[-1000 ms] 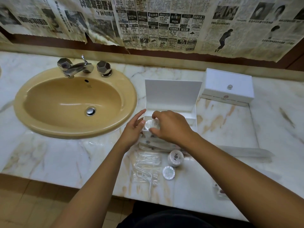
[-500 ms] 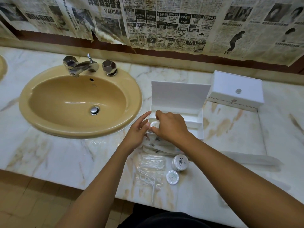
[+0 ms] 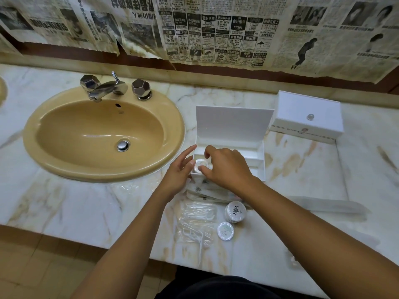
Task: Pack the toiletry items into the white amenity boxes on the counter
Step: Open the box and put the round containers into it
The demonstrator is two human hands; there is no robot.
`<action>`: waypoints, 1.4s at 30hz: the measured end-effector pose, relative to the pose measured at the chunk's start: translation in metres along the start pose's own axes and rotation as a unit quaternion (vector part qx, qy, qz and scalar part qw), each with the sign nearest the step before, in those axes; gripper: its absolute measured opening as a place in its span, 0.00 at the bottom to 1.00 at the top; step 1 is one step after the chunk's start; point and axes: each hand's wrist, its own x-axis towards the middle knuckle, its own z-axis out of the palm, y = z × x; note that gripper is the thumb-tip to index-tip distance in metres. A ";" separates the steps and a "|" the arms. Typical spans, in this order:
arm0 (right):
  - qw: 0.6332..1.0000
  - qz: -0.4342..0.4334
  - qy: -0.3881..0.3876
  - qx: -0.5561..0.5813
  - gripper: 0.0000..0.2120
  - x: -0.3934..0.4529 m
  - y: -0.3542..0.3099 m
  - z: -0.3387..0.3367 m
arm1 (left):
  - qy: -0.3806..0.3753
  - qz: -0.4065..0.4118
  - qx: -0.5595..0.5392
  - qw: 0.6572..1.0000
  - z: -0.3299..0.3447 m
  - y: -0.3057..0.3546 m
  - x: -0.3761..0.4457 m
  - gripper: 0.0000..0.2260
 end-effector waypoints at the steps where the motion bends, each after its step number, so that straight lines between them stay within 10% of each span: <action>1: 1.000 -0.004 0.001 0.001 0.16 -0.004 0.000 -0.002 | 0.000 0.000 0.002 1.000 0.000 0.000 0.000 0.17; 15: 0.955 -0.177 -0.210 -0.111 0.14 -0.078 0.003 0.008 | 0.007 -0.003 0.030 1.000 0.000 -0.004 0.000 0.18; 31: 0.923 -0.233 -0.174 -0.251 0.13 -0.104 0.009 0.042 | 0.018 -0.008 0.025 1.000 0.004 -0.005 -0.001 0.18; 42: 0.968 -0.173 -0.164 -0.083 0.15 -0.077 -0.014 0.006 | 0.014 -0.005 0.020 1.000 0.005 0.002 -0.005 0.17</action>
